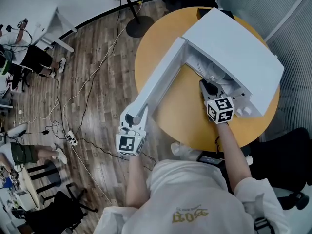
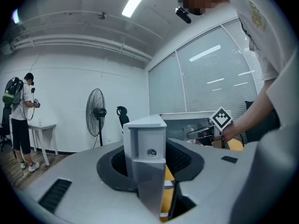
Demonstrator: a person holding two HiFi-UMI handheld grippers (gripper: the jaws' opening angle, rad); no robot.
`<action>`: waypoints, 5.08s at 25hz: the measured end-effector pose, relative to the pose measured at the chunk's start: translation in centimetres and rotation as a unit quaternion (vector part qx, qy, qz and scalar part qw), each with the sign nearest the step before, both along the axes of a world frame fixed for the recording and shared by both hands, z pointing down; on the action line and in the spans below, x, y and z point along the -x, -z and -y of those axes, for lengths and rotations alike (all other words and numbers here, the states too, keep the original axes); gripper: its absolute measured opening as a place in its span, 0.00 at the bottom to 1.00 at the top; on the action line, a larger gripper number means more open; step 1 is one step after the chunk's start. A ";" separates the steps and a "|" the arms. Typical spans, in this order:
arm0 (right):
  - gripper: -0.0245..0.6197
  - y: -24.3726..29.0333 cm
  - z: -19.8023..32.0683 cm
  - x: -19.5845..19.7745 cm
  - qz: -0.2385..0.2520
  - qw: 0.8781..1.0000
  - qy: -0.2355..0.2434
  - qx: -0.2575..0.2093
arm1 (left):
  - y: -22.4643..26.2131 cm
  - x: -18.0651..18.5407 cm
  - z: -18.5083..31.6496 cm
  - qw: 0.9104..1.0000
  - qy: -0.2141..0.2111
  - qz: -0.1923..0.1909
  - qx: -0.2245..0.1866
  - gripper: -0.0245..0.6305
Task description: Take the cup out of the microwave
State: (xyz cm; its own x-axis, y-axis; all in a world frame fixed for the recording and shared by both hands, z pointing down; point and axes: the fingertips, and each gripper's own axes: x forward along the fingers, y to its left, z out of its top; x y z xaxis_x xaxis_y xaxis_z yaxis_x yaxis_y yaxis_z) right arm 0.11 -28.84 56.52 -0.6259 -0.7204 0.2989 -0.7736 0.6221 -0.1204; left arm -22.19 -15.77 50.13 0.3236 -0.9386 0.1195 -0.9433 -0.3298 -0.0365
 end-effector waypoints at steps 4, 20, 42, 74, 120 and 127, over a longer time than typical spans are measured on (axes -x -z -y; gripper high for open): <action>0.09 0.2 -1.1 0.4 -0.003 1.000 0.013 0.000 | 0.0 0.1 0.0 1.000 0.000 -0.001 0.001 0.31; 0.09 0.6 -4.3 2.2 0.000 0.998 0.056 -0.001 | -0.1 0.0 0.0 1.000 -0.002 0.000 0.002 0.31; 0.09 -2.2 -9.2 4.4 -0.007 0.991 0.133 0.018 | 0.0 -0.2 -0.1 1.000 0.000 -0.005 0.002 0.31; 0.10 -7.2 -14.1 8.1 -0.014 0.970 0.236 0.060 | 0.0 -0.6 -0.3 1.000 0.005 -0.008 -0.003 0.31; 0.20 -10.4 -17.8 6.2 -0.103 0.948 0.295 0.066 | -0.1 -1.2 -0.7 1.000 0.007 -0.023 -0.007 0.31; 0.21 -9.9 -17.4 4.5 -0.093 0.957 0.264 0.075 | -0.3 -1.2 -0.8 1.000 0.008 -0.027 -0.006 0.31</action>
